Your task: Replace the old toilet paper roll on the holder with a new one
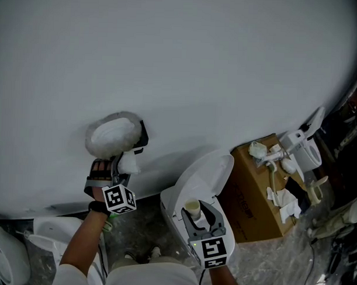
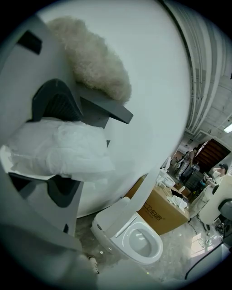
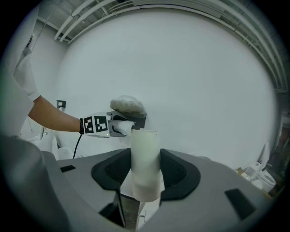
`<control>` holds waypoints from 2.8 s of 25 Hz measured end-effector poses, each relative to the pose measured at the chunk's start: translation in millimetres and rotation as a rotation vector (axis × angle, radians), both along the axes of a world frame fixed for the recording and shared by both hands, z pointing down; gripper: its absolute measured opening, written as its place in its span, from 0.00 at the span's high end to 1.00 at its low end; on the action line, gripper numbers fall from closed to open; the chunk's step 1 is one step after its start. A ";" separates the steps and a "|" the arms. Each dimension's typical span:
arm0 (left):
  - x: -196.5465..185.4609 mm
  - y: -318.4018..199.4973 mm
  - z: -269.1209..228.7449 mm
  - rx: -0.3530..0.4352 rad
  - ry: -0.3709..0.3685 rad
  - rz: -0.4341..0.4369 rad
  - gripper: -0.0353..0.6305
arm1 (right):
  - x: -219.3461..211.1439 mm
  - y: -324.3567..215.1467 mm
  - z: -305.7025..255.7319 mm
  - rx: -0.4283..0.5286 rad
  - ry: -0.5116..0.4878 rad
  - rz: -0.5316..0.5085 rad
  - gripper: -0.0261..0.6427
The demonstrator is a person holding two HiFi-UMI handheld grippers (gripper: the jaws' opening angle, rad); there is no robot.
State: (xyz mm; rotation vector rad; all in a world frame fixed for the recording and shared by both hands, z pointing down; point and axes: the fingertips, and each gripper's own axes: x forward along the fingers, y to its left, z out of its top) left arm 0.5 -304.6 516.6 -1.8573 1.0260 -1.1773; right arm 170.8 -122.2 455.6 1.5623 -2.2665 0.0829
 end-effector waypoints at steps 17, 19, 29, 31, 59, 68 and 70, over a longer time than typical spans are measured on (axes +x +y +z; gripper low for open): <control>2.2 17.4 -4.9 -0.111 0.146 0.079 0.36 | -38.1 -11.1 -12.6 0.012 0.028 -0.009 0.67; 1.3 20.9 -5.1 -0.127 0.171 0.078 0.35 | -39.4 -12.7 -13.6 0.013 0.031 -0.009 0.67; -8.9 42.3 -1.2 -0.163 0.197 0.076 0.33 | -54.9 -27.4 -19.1 0.040 0.017 -0.047 0.67; -13.8 44.1 -2.4 -0.162 0.203 0.068 0.33 | -59.9 -31.0 -17.8 0.045 0.015 -0.060 0.67; -53.4 73.0 -12.0 -0.207 0.519 0.002 0.33 | -96.5 -52.7 -16.6 0.042 0.024 -0.133 0.67; -74.5 91.9 -9.5 -0.223 0.629 -0.033 0.38 | -97.8 -55.6 -18.5 0.045 0.004 -0.125 0.67; -78.5 91.4 -17.4 -0.213 0.667 -0.033 0.46 | -99.4 -53.3 -18.3 0.037 0.000 -0.127 0.67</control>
